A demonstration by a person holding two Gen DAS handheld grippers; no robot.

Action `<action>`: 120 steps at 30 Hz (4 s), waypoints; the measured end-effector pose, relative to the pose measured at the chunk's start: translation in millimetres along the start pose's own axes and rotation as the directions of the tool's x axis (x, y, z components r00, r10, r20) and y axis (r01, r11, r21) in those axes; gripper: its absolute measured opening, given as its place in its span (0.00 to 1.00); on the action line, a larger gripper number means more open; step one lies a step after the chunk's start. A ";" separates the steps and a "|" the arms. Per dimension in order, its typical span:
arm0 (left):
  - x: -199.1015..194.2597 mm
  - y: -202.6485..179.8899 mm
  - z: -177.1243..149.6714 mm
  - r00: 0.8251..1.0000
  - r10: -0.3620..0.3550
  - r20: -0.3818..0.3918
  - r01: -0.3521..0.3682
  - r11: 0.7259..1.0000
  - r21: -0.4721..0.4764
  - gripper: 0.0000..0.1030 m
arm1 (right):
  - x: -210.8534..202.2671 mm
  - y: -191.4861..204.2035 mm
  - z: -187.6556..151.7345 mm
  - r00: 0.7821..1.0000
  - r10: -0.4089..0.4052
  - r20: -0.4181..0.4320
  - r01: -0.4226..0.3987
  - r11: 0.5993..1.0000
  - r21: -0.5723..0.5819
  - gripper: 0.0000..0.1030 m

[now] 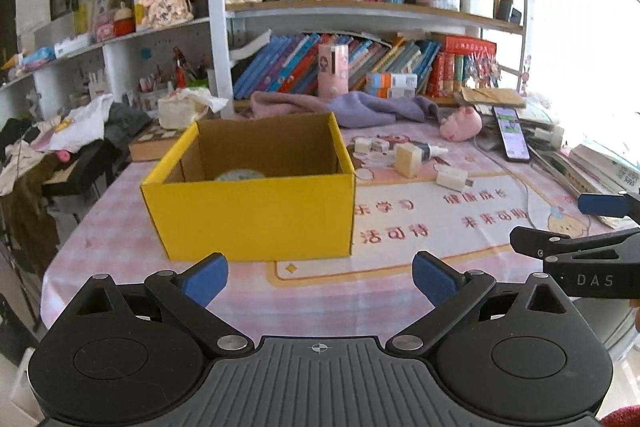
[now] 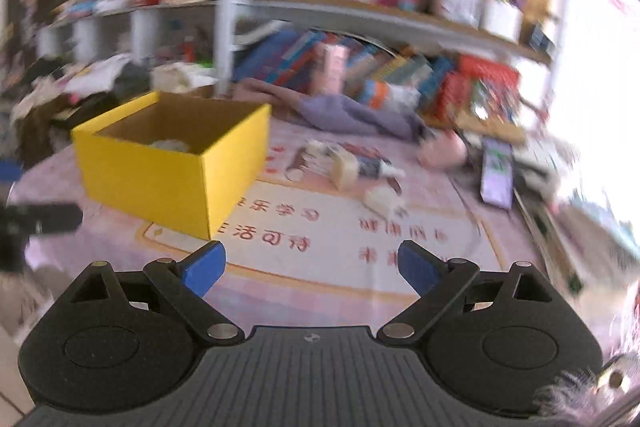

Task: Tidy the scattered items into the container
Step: 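Lift both tools out of the box and move back toward the table items, then move the left tool to the white block and close on it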

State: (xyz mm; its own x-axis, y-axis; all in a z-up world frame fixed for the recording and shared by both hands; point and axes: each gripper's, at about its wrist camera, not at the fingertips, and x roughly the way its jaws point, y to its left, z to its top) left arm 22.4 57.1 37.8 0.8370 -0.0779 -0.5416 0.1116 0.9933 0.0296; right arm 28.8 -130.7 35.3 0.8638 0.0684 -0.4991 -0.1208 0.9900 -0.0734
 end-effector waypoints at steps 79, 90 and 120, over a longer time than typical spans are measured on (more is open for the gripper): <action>171.2 -120.9 75.1 0.970 -0.146 -0.193 0.157 0.987 0.042 0.98 | 112.2 -132.1 24.8 0.979 -0.031 -0.201 0.028 0.999 -0.019 0.69; 228.6 -145.1 122.8 0.984 -0.076 -0.159 0.084 0.995 0.045 0.97 | 188.3 -159.1 50.3 0.960 0.116 -0.253 -0.140 0.987 -0.078 0.69; 386.9 -156.5 149.2 0.924 0.002 -0.382 -0.018 0.999 -0.039 0.50 | 320.1 -150.6 59.8 0.901 0.259 -0.347 -0.334 0.926 -0.176 0.55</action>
State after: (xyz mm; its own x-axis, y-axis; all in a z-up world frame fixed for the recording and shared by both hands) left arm 408.7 -141.2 -51.0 0.5688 -0.0379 -0.8216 0.0761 0.9971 0.0067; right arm 352.8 -250.5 -61.8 0.5774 0.2748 -0.7688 -0.4862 0.8722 -0.0533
